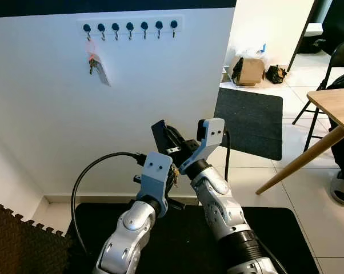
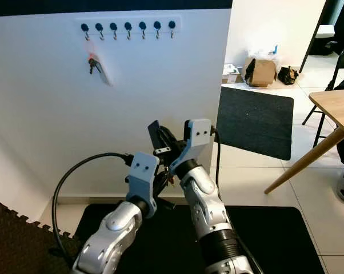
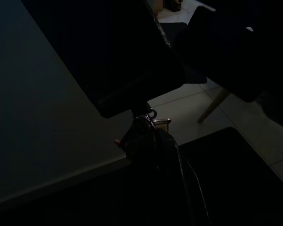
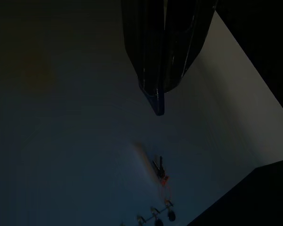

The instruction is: Hang keys on a hook

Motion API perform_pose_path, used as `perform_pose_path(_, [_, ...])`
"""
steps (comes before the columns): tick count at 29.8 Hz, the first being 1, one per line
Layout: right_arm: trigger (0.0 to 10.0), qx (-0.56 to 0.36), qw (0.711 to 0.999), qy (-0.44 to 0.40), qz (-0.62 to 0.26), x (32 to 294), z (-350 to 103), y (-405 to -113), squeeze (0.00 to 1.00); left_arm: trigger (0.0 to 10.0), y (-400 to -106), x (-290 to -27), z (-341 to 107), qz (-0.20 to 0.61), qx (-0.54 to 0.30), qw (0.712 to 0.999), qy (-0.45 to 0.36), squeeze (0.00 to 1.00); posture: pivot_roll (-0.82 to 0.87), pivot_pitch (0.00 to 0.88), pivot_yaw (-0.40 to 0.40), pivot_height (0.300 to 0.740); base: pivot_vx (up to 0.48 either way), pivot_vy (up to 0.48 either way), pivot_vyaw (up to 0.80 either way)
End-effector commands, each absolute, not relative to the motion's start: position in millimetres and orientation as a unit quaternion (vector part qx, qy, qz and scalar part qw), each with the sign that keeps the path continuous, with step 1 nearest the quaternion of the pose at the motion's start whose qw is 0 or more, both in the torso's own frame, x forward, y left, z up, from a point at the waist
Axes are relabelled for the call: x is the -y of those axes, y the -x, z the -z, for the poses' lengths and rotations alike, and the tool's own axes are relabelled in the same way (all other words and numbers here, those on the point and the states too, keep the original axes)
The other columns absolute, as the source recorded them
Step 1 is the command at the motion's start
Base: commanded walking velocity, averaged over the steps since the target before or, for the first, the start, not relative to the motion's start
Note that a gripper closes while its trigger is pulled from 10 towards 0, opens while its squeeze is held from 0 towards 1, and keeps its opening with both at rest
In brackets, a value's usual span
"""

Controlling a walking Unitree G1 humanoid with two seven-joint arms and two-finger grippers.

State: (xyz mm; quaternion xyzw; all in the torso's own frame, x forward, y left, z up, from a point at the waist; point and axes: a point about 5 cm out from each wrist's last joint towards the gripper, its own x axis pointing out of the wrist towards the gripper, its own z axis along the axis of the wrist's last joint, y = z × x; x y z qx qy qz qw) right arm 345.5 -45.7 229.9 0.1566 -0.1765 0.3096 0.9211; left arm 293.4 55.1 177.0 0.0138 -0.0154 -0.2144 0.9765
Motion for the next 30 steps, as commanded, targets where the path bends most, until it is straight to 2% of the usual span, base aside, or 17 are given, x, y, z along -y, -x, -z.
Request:
perform_pose_path(1, [10.0,0.179,0.913,-0.168,-0.327,31.8,-231.9,-341.1,0.0,10.0,-292.6,-53.7,-169.0,0.21,0.0,0.978,-0.015,0.0,0.1,0.205,0.052,0.74,0.0,0.0,0.0])
perform_pose_path(2, [10.0,0.178,0.913,-0.167,-0.327,31.8,-231.7,-341.0,0.0,10.0,-292.5,-54.3,-168.9,0.212,0.0,0.977,-0.013,1.0,0.1,0.206,0.052,0.74,0.0,0.0,0.0])
perform_pose_path(12, [10.0,0.178,0.913,-0.168,-0.327,32.0,-231.8,-341.2,0.0,10.0,-293.2,-58.0,-168.7,0.203,-0.001,0.979,-0.016,1.0,0.1,0.211,0.052,0.74,0.0,0.0,0.0])
perform_pose_path(13, [10.0,0.178,0.913,-0.168,-0.327,32.0,-231.7,-341.2,0.0,10.0,-293.5,-58.3,-168.8,0.202,-0.001,0.979,-0.016,0.61,0.1,0.211,0.052,0.74,0.0,0.0,0.0])
perform_pose_path(21, [10.0,0.177,0.913,-0.169,-0.326,32.2,-231.6,-341.3,0.0,9.7,-293.6,-57.7,-169.5,0.203,0.0,0.979,-0.016,0.63,0.1,0.213,0.052,0.74,0.0,0.0,0.0])
perform_pose_path(22, [10.0,0.177,0.913,-0.169,-0.326,32.0,-231.6,-341.3,0.0,9.9,-293.6,-57.6,-169.4,0.203,0.0,0.979,-0.016,0.52,0.1,0.215,0.053,0.74,0.0,0.0,0.0])
perform_pose_path(23, [10.0,0.177,0.913,-0.17,-0.326,31.8,-231.6,-341.2,0.0,9.9,-293.8,-57.5,-169.5,0.203,0.001,0.979,-0.016,0.0,0.1,0.215,0.053,0.74,0.0,0.0,0.0])
perform_pose_path(26, [10.0,0.177,0.912,-0.17,-0.327,31.3,-231.9,-341.1,0.0,9.6,-294.2,-57.0,-169.9,0.203,0.001,0.979,-0.016,0.0,0.1,0.215,0.053,0.74,0.0,0.0,0.0])
perform_pose_path(27, [10.0,0.177,0.912,-0.171,-0.328,31.0,-232.1,-340.9,0.0,8.1,-294.5,-56.9,-170.2,0.203,0.001,0.979,-0.016,0.0,0.1,0.215,0.053,0.74,0.0,0.0,0.0])
perform_pose_path(29, [10.0,0.177,0.912,-0.171,-0.328,30.8,-232.1,-340.9,0.0,8.1,-294.7,-56.8,-170.3,0.203,0.001,0.979,-0.016,0.0,0.1,0.215,0.053,0.74,0.0,0.0,0.0])
perform_pose_path(30, [10.0,0.177,0.912,-0.171,-0.328,30.6,-232.2,-340.7,0.0,6.6,-294.9,-56.8,-170.4,0.203,0.002,0.979,-0.016,0.0,0.1,0.215,0.053,0.74,0.0,0.0,0.0])
